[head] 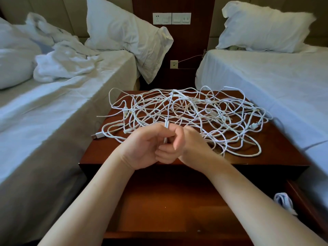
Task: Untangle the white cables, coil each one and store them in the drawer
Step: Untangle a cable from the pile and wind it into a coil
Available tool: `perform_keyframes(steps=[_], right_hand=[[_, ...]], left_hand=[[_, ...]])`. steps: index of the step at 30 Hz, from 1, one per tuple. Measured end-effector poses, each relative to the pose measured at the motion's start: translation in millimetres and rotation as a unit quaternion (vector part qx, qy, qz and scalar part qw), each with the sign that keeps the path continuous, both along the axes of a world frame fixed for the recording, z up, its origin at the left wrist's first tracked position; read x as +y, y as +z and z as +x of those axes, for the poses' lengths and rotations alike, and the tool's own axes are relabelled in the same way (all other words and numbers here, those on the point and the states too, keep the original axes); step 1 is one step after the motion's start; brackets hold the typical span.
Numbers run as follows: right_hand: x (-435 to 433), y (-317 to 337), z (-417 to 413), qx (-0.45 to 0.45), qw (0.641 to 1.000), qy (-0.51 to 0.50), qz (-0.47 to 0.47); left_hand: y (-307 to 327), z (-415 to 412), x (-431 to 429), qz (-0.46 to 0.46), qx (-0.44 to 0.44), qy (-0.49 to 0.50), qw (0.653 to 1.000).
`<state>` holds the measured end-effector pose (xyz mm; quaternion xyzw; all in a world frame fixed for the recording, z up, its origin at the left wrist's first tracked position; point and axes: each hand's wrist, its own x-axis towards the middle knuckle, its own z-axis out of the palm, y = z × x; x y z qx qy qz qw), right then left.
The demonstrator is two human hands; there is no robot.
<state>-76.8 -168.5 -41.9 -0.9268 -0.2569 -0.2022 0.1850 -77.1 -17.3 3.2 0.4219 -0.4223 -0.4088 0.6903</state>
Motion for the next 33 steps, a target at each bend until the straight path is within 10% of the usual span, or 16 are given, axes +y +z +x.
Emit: perform_keyframes(steps=[11,19,25,33], right_hand=[[21,-2,-8,-0.043,0.993,0.011,-0.113],[3,3,-4,-0.095,0.995,-0.008,0.027],[-3,9,-1,-0.187,0.981,-0.044,0.027],[-19,19,-1,-0.307,0.946,-0.084,0.06]], left_hand=[[0,15,7,-0.145,0.096,0.359,0.917],[-9,31,12,-0.085,-0.038,0.613,0.785],[-19,32,8,0.12,-0.203,0.648,0.724],[-17,19,1,0.23,-0.252,0.569,0.748]])
